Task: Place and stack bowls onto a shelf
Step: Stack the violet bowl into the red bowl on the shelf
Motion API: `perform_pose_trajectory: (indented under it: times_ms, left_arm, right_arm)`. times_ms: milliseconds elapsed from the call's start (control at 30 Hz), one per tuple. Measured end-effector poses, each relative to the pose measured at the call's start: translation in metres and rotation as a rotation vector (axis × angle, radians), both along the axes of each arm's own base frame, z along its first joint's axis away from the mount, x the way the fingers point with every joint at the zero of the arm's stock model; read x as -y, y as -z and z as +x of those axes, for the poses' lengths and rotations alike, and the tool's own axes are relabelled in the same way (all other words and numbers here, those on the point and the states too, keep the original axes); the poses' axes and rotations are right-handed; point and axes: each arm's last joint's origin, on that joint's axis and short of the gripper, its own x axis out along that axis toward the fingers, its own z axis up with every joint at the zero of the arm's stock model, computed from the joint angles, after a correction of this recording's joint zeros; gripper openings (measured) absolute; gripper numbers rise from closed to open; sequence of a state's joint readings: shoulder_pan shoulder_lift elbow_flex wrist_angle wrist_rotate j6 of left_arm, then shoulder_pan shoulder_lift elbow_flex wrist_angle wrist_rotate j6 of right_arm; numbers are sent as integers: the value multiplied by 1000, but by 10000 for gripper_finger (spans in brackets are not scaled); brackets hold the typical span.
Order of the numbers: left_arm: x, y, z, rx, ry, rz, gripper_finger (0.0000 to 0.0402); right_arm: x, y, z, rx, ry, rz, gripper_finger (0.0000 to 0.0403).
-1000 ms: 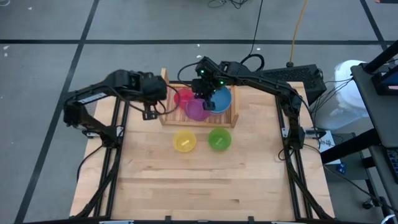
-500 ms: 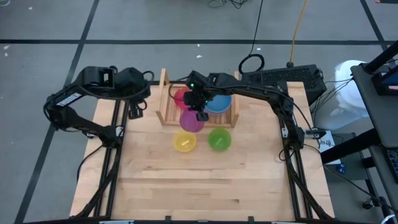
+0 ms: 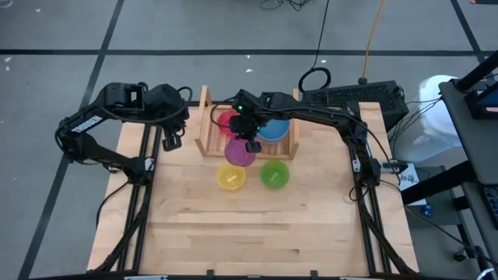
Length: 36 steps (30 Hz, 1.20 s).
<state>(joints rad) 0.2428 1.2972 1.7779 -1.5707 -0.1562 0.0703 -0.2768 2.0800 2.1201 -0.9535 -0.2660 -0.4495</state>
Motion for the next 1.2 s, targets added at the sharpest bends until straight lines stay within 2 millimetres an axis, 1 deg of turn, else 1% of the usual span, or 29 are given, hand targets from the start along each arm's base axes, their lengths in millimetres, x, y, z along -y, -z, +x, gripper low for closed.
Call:
perform_pose_trajectory:
  times_ms: [100, 200, 300, 433, 600, 733, 833, 867, 1000, 1100, 1200]
  left_arm:
    - [-1, 2, 3, -5, -6, -11, 60]
    - [1, 4, 8, 7, 18, -87, 68]
    - [5, 11, 19, -13, 120, -130, 69]
    - [16, 20, 36, -75, 309, -116, 69]
    - [35, 28, 51, -146, 623, -38, 69]
    - [48, 31, 61, -198, 807, 136, 69]
    - [53, 31, 68, -212, 884, 296, 69]
    - [54, 30, 69, -207, 905, 325, 69]
    - [59, 29, 75, -155, 952, 330, 69]
    - [64, 31, 78, -157, 996, 340, 69]
    - [69, 35, 86, -167, 1047, 359, 69]
  right_arm:
    - [0, 0, 0, 0, 0, 0, 0]
    - [0, 0, 0, 0, 0, 0, 0]
    - [0, 0, 0, 0, 0, 0, 0]
    - [0, 0, 0, -1, 1, -1, 0]
    - [0, 0, 0, -1, 1, 0, 0]
    - [0, 0, -1, -6, -15, 22, 0]
    - [-1, 0, -2, 0, -41, 65, 0]
    - [-1, 0, -2, 0, -42, 66, 0]
    - [0, 1, -2, -2, -41, 65, 0]
    - [2, 1, -3, -3, -41, 64, 0]
    - [4, 0, -3, -4, -11, 80, 0]
